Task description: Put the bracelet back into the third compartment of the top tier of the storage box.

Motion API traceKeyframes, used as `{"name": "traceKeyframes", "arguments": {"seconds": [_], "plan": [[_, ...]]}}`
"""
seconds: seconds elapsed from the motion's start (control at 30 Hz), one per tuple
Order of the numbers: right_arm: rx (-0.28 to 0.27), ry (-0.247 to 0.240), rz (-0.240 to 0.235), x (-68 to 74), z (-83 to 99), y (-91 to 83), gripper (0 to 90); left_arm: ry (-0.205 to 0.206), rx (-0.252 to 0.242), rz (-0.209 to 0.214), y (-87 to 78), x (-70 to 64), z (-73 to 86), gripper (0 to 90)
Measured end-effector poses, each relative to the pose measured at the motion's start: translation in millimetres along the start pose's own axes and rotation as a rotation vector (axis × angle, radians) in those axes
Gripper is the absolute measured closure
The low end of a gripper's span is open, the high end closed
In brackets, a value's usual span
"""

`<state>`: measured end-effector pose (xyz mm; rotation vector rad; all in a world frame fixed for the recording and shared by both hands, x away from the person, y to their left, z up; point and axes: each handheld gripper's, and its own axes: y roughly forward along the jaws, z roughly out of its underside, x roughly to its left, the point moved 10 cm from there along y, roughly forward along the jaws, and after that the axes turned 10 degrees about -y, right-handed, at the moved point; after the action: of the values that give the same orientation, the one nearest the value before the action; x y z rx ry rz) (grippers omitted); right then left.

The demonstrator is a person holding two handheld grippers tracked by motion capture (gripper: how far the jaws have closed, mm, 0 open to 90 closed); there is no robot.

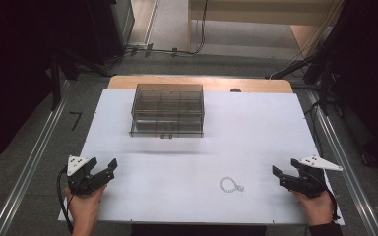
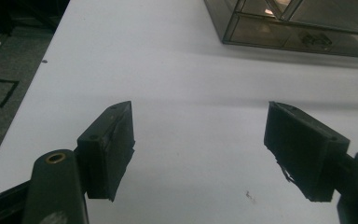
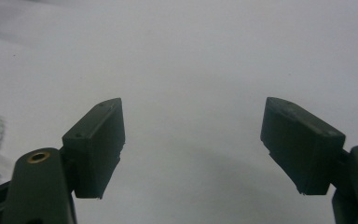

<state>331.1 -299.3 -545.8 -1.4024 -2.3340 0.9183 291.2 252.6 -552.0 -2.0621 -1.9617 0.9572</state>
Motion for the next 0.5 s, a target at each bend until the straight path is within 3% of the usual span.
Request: {"name": "traceKeyframes", "arguments": {"seconds": [0.5], "plan": [[0.015,-0.028,-0.030,14.2,0.1,3.2,20.0,0.000,0.003,0.002,0.0,-0.1,0.4,24.8]]}}
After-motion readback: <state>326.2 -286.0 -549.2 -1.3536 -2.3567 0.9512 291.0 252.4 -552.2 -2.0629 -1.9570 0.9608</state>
